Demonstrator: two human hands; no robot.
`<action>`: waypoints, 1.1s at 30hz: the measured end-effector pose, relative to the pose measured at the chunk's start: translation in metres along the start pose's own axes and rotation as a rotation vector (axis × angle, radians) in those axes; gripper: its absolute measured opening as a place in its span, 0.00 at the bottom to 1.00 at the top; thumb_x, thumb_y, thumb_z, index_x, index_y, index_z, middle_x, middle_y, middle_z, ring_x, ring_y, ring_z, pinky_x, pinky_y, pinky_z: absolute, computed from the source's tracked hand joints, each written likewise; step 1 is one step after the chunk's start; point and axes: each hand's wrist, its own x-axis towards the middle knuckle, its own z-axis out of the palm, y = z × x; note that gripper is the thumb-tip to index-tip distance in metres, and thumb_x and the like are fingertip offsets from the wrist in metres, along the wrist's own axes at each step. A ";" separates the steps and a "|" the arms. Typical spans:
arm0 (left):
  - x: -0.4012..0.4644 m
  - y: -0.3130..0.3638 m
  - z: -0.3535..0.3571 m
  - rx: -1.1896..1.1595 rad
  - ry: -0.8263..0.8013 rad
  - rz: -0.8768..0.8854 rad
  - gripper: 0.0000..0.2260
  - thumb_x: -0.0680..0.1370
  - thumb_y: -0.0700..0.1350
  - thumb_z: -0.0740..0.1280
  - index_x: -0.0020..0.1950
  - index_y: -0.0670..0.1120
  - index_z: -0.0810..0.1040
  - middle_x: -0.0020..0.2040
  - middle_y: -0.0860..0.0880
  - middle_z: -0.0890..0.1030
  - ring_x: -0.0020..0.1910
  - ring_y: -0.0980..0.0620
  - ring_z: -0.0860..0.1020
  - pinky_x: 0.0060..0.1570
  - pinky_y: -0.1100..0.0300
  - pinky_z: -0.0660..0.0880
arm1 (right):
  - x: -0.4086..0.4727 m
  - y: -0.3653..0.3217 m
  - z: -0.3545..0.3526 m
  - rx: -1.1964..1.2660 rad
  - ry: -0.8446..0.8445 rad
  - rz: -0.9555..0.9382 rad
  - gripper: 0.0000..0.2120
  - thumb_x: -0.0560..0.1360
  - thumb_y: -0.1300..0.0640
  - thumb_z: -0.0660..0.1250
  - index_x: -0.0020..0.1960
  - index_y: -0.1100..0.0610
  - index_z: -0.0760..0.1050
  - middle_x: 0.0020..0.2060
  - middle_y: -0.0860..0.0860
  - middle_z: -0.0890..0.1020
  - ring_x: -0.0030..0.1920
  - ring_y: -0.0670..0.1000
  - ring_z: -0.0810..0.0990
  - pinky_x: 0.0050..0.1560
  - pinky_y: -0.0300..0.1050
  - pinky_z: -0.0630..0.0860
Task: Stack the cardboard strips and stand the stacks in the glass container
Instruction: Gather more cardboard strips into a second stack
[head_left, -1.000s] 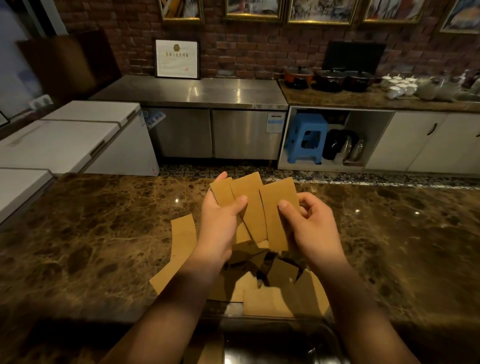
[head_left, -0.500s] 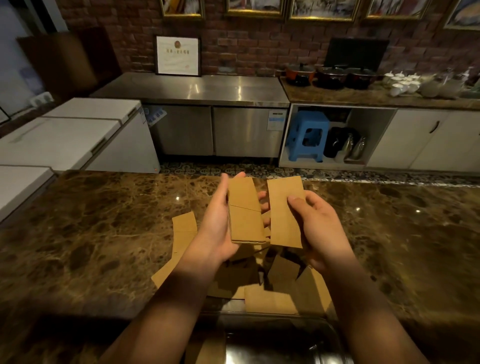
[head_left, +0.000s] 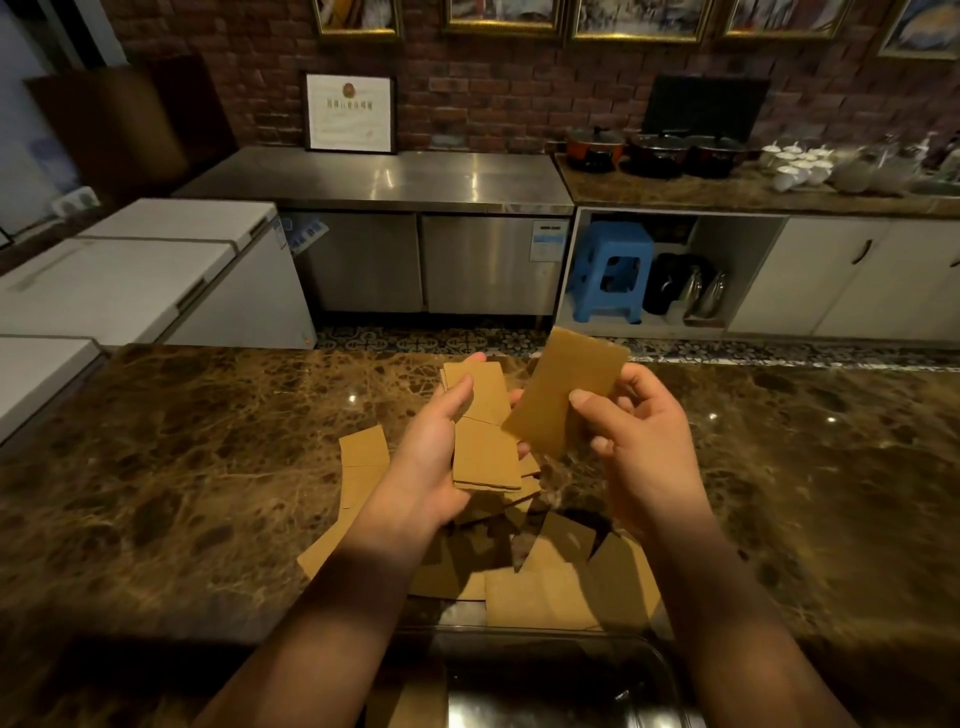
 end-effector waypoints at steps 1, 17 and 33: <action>0.000 0.000 -0.001 -0.002 0.016 0.001 0.13 0.83 0.54 0.59 0.66 0.61 0.77 0.53 0.42 0.86 0.53 0.40 0.83 0.48 0.44 0.81 | -0.001 -0.001 -0.001 -0.013 -0.009 -0.075 0.14 0.75 0.69 0.69 0.45 0.50 0.82 0.46 0.50 0.87 0.45 0.46 0.86 0.45 0.48 0.84; 0.005 -0.017 0.003 -0.182 -0.085 0.000 0.21 0.80 0.38 0.58 0.68 0.59 0.72 0.50 0.38 0.86 0.46 0.40 0.86 0.43 0.42 0.82 | 0.000 0.033 -0.021 -0.402 -0.284 0.053 0.23 0.81 0.62 0.63 0.49 0.33 0.84 0.67 0.36 0.73 0.70 0.38 0.67 0.66 0.34 0.66; 0.013 -0.040 -0.023 -0.051 0.073 -0.094 0.16 0.82 0.42 0.59 0.67 0.55 0.75 0.45 0.40 0.86 0.37 0.43 0.84 0.36 0.50 0.80 | -0.019 0.103 -0.082 -1.502 -0.180 0.635 0.59 0.48 0.25 0.74 0.73 0.49 0.60 0.72 0.56 0.64 0.74 0.60 0.57 0.70 0.61 0.58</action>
